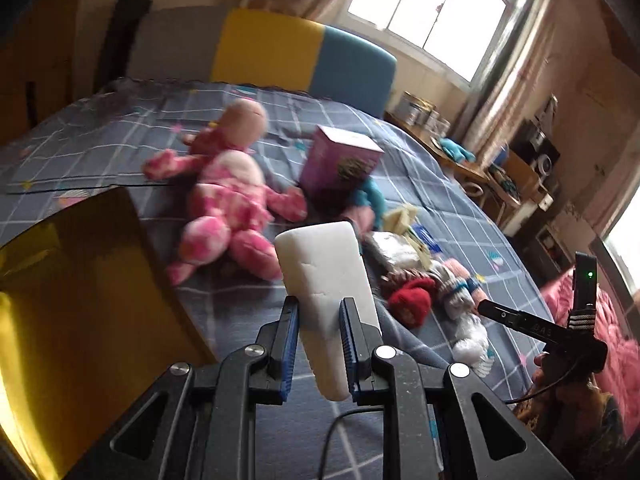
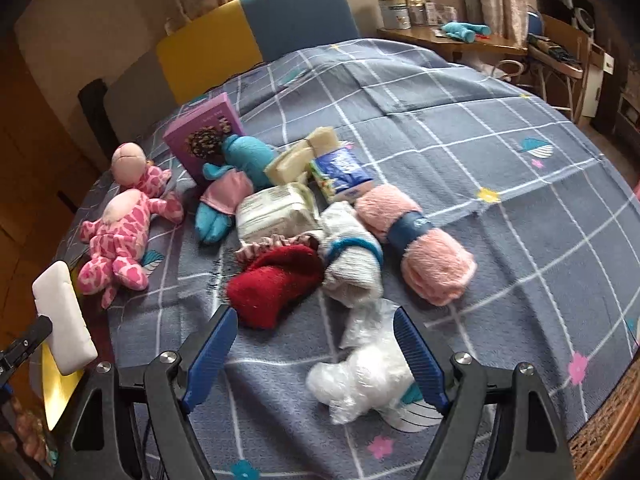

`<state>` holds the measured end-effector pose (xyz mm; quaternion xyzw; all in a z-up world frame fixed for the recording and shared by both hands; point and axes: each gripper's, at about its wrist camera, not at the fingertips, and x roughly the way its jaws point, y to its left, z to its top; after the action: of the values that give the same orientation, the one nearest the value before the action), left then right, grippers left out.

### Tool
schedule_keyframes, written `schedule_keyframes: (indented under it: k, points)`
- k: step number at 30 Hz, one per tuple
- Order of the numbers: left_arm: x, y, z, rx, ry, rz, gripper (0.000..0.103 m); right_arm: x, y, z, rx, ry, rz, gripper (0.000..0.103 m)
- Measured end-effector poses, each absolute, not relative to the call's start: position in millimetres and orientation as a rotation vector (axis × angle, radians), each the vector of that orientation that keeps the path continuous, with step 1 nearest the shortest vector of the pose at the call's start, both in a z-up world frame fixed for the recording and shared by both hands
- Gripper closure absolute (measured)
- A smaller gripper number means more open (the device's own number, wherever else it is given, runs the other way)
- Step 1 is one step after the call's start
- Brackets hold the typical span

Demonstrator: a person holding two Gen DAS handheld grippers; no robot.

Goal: Organize soft objects
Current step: 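Drop the white block in the gold tray while the right gripper grasps the red sock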

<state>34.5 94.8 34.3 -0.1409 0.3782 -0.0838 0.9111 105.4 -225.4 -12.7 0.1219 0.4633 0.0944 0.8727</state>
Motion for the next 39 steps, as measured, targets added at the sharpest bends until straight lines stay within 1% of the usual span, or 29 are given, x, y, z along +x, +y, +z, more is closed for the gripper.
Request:
schedule_keyframes:
  k: [4,7,12,13,14,16,17,23,27,35,36,38,39]
  points:
    - [22.4,137.1,37.7,-0.327,0.75,-0.082,0.083,132.5,-200.7,-29.5,0.351,1.064,0.281,0.021]
    - [15.2,167.2,34.2,-0.353,0.742,-0.016,0.082,149.7,-187.6,-45.3,0.392,1.091,0.236,0.021]
    - [8.5,216.7,19.9,-0.411,0.754,0.087,0.082,173.9,-166.8,-68.5,0.336,1.132,0.167,0.021]
    - [7.7,226.7,15.1,-0.426,0.763,0.11,0.082,176.8,-162.0,-72.2,0.302,1.137,0.158,0.025]
    - [8.1,235.7,10.4,-0.441,0.773,0.132,0.082,178.0,-157.1,-75.3,0.26,1.146,0.14,0.034]
    - [10.0,253.5,-1.4,-0.477,0.803,0.172,0.081,175.0,-149.6,-74.3,0.199,1.122,0.13,0.059]
    - [11.1,259.4,-5.8,-0.49,0.814,0.189,0.081,173.5,-147.0,-74.0,0.19,1.12,0.148,0.062]
    - [25.5,285.4,-31.7,-0.563,0.879,0.241,0.08,173.0,-144.8,-75.6,0.158,1.143,0.193,0.061]
    - [39.5,291.4,-37.7,-0.588,0.886,0.236,0.08,174.7,-143.7,-76.5,0.126,1.153,0.217,0.06]
    - [79.5,295.2,-48.1,-0.57,0.92,0.25,0.078,170.9,-144.9,-79.3,0.101,1.102,0.241,0.06]
    - [83.5,294.8,-48.2,-0.563,0.923,0.253,0.076,170.5,-145.4,-79.1,0.097,1.099,0.244,0.06]
    - [88.9,293.5,-47.5,-0.533,0.924,0.267,0.058,169.4,-147.0,-77.6,0.085,1.094,0.249,0.06]
    - [90.1,292.1,-46.0,-0.509,0.922,0.289,0.042,168.9,-146.5,-77.2,0.077,1.091,0.25,0.06]
